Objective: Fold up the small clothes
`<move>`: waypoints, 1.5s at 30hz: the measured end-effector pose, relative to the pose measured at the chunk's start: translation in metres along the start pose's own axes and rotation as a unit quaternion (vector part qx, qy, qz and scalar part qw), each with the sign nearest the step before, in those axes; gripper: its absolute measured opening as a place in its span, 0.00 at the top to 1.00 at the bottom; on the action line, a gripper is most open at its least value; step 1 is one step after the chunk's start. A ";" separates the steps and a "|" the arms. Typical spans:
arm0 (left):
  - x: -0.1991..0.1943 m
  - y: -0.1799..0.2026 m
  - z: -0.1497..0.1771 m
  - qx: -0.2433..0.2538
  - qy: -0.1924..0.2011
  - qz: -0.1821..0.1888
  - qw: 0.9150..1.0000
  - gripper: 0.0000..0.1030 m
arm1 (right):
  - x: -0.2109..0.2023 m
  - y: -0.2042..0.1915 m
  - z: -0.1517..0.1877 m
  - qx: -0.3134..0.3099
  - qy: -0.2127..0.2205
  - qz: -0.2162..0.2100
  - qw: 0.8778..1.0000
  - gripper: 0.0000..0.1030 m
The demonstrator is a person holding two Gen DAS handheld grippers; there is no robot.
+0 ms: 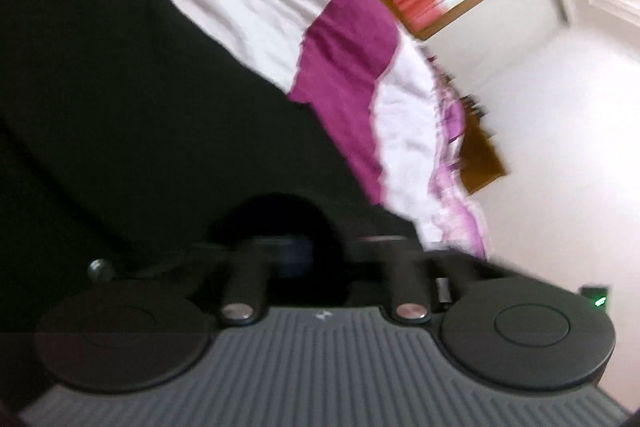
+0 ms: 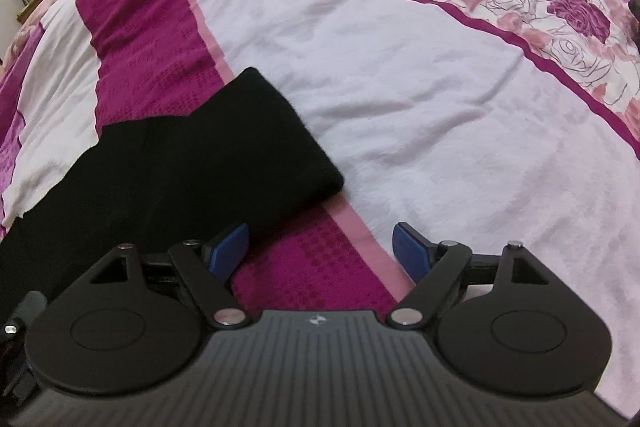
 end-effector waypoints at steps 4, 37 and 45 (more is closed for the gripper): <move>-0.023 0.026 -0.015 0.086 0.064 0.002 0.994 0.93 | -0.001 0.003 -0.004 0.009 -0.001 -0.006 1.000 0.18; -0.012 -0.045 -0.010 -0.033 -0.089 0.035 0.995 0.05 | 0.010 0.009 -0.011 0.040 -0.014 -0.010 0.999 0.13; 0.012 -0.039 -0.018 -0.045 -0.104 0.033 0.993 0.05 | 0.013 0.007 -0.009 0.034 -0.017 -0.006 0.999 0.13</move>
Point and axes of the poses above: each gripper's, at about its wrist camera, not at the fingertips, and x roughly the way its jaws point, y to its right, z to its underside, the point moved 5 cm from there along x, roughly the way its jaws point, and after that the axes turned 9 degrees about -y, right-handed, at the moved point
